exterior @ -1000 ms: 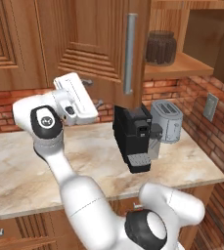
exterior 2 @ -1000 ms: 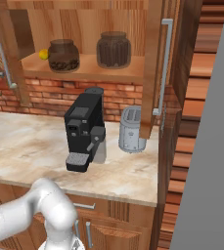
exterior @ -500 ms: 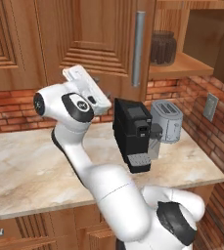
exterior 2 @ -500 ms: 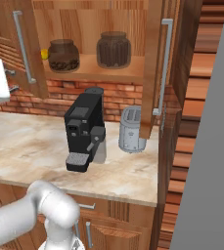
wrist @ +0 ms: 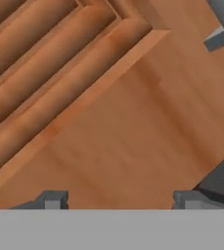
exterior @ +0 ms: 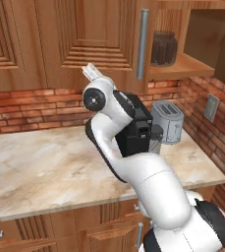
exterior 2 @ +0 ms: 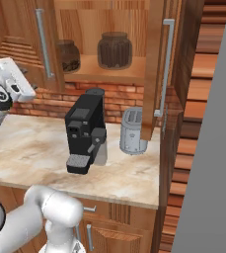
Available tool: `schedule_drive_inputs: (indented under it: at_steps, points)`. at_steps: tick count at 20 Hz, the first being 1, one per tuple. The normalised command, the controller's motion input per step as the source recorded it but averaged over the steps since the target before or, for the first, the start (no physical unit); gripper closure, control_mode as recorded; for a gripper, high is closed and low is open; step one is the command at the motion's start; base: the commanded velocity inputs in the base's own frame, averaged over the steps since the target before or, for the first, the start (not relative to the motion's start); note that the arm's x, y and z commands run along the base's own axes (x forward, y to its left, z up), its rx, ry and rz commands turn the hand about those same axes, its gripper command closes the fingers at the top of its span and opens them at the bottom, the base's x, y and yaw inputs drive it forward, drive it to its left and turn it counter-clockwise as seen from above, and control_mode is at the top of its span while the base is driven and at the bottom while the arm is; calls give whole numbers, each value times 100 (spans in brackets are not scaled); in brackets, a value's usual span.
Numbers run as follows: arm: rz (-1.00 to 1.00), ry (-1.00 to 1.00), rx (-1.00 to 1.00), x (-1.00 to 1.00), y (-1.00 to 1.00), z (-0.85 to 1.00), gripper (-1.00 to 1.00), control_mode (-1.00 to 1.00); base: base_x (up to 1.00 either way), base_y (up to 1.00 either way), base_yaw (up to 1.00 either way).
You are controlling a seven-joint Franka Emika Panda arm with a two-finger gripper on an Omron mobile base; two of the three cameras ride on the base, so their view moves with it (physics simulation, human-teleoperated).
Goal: Pick the jar and jar from the dining table and place them in the open cabinet. Close the cabinet after placing the objects.
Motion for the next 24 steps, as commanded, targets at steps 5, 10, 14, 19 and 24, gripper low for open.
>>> schedule_drive_inputs:
  at_steps: [5,10,14,19,24]
  points:
    - [43,0,10,53,-59,-16,-100,-100,0,0,0]
    - [25,0,3,40,-34,-2,-100,-100,0,0,0]
    - [4,1,0,33,-1,2,-100,-100,0,0,0]
    - [2,4,0,38,0,7,-100,-100,0,0,0]
    - [0,5,0,16,0,9,-100,-100,0,0,0]
